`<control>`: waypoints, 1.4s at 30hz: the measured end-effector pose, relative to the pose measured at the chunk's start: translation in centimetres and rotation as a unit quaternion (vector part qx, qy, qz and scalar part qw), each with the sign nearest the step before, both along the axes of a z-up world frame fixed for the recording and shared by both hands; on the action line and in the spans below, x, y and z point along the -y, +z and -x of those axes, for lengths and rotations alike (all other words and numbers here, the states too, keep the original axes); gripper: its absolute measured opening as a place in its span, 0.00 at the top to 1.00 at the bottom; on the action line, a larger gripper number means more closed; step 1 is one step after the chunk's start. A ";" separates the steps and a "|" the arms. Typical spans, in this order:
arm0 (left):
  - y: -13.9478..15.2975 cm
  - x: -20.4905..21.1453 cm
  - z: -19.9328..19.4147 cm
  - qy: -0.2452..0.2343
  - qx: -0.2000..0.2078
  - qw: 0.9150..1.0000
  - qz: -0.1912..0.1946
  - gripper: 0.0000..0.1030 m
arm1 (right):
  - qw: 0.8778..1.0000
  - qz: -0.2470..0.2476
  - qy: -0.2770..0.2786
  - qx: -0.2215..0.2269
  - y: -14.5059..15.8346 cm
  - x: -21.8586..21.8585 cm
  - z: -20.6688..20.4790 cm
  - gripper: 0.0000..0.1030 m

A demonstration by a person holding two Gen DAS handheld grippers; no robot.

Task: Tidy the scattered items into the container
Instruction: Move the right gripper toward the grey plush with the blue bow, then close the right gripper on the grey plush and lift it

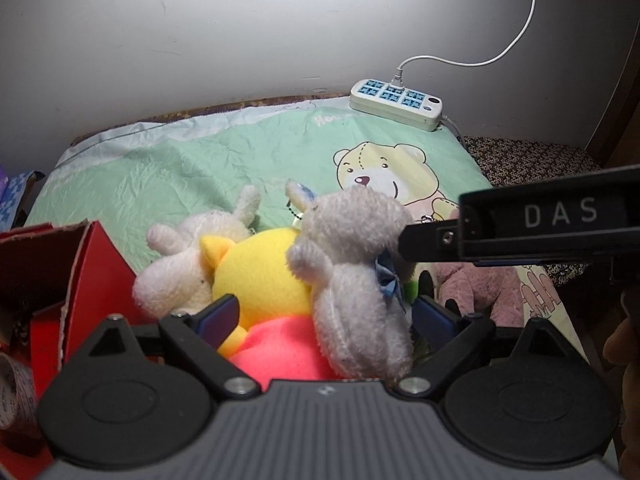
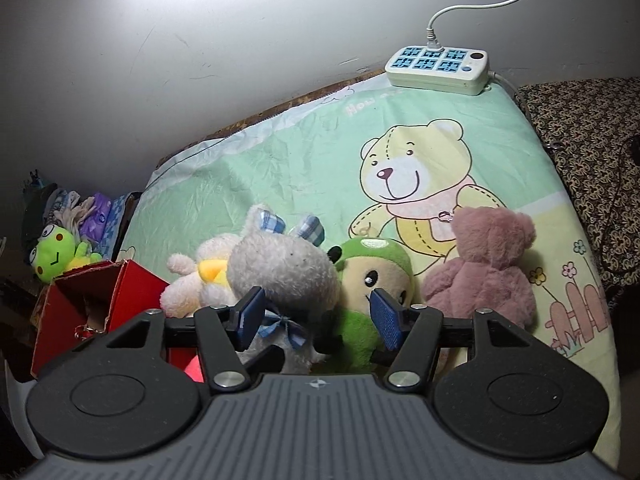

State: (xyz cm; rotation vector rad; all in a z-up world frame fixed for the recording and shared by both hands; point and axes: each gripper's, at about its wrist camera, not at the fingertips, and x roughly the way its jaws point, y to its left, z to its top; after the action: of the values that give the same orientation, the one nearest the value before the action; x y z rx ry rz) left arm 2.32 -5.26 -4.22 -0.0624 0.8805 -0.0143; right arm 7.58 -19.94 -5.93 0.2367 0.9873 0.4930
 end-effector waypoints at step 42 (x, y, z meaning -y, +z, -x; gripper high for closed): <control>2.4 0.4 3.7 -0.047 0.038 0.997 0.042 0.58 | 0.998 -0.057 0.024 -0.002 1.2 -0.9 3.3 0.52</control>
State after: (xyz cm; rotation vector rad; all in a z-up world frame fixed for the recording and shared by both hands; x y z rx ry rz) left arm -1.33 -5.68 -1.83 -0.0988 0.8066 -0.1399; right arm 4.29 -19.03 -4.74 0.3163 0.9716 0.5930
